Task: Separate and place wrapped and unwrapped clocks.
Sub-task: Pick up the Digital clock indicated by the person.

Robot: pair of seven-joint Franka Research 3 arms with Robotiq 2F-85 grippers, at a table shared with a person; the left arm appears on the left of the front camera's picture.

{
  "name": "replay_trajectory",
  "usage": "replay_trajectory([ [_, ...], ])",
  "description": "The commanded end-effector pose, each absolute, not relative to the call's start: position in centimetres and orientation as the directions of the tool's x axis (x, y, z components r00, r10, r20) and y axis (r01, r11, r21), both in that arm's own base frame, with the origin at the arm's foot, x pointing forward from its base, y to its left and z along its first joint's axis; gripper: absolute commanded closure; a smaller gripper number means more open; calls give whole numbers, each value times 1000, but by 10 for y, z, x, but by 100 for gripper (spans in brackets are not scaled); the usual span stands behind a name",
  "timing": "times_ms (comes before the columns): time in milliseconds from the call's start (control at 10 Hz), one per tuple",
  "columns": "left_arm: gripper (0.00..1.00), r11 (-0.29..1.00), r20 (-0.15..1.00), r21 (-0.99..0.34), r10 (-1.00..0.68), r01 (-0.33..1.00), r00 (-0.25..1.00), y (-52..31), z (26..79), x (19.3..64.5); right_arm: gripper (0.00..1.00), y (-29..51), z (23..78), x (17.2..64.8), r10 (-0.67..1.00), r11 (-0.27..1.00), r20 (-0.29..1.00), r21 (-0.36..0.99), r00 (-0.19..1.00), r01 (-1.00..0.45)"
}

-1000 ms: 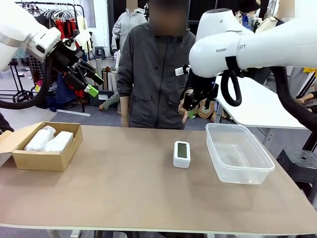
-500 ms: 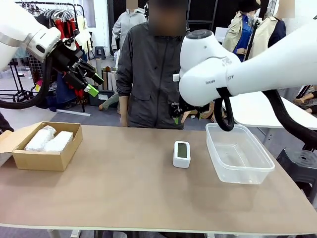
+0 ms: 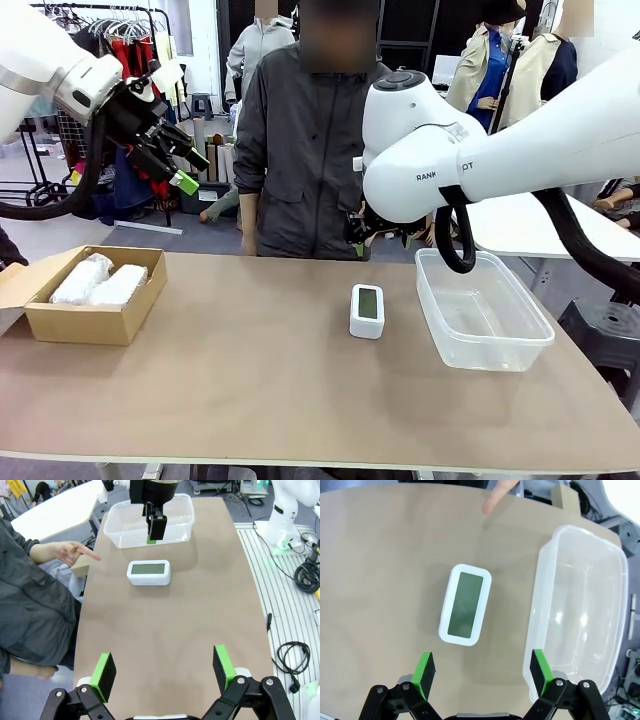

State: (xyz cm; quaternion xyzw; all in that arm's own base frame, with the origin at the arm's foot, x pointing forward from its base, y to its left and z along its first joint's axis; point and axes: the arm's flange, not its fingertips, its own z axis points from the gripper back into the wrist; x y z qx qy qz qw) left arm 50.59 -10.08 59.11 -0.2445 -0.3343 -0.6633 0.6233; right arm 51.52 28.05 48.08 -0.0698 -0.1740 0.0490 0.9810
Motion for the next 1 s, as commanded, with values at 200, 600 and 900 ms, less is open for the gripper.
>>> replay_trajectory([
  [200,0,-5,731,145,-673,989,-111,-99,591,505,0,281,482,516,120,986,337,-153,934,-72],
  [600,0,-5,731,145,-673,989,-111,-99,591,505,0,270,440,543,-206,978,263,30,943,205],
  [900,0,-5,731,145,-673,989,-111,-99,591,505,0,263,411,561,-273,958,242,-24,931,287],
])
